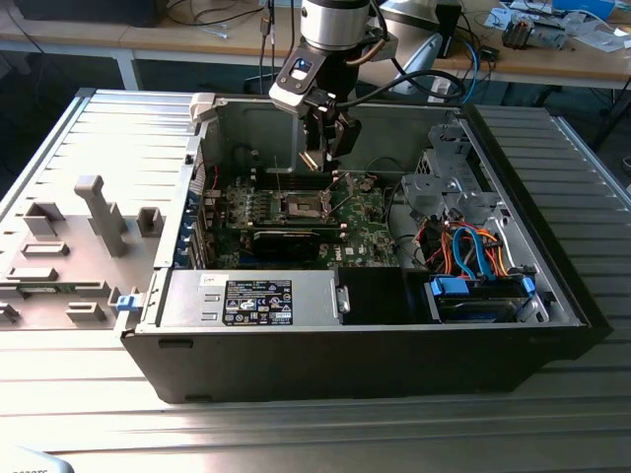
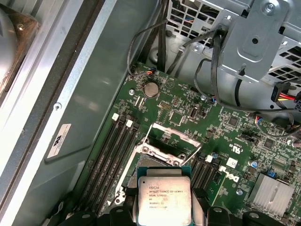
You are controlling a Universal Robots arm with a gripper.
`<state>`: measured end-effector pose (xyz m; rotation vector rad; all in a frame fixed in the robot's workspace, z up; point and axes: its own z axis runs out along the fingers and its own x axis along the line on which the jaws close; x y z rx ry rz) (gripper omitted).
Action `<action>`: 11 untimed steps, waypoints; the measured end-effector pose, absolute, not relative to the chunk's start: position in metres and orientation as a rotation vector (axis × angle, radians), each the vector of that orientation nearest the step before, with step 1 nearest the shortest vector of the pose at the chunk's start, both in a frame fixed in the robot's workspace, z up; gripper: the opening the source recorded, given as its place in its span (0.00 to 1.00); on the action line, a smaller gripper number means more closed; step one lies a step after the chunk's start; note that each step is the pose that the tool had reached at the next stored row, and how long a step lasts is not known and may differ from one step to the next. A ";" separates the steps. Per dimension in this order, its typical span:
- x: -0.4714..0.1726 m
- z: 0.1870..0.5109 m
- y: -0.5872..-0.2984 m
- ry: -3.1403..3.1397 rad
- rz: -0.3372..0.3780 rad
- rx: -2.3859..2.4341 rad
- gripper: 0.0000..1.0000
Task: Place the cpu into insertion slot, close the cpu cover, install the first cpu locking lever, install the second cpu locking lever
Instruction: 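Place the cpu into insertion slot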
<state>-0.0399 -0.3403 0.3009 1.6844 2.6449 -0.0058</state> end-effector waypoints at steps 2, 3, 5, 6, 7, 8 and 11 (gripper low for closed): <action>-0.040 0.301 -0.340 2.644 -0.006 1.685 0.54; -0.040 0.301 -0.340 2.644 -0.006 1.685 0.54; -0.040 0.301 -0.340 2.642 -0.006 1.689 0.54; -0.040 0.301 -0.340 2.640 -0.006 1.691 0.54; -0.040 0.301 -0.340 2.637 -0.006 1.696 0.54; -0.040 0.301 -0.340 2.636 -0.006 1.698 0.54; -0.040 0.301 -0.340 2.629 -0.006 1.709 0.54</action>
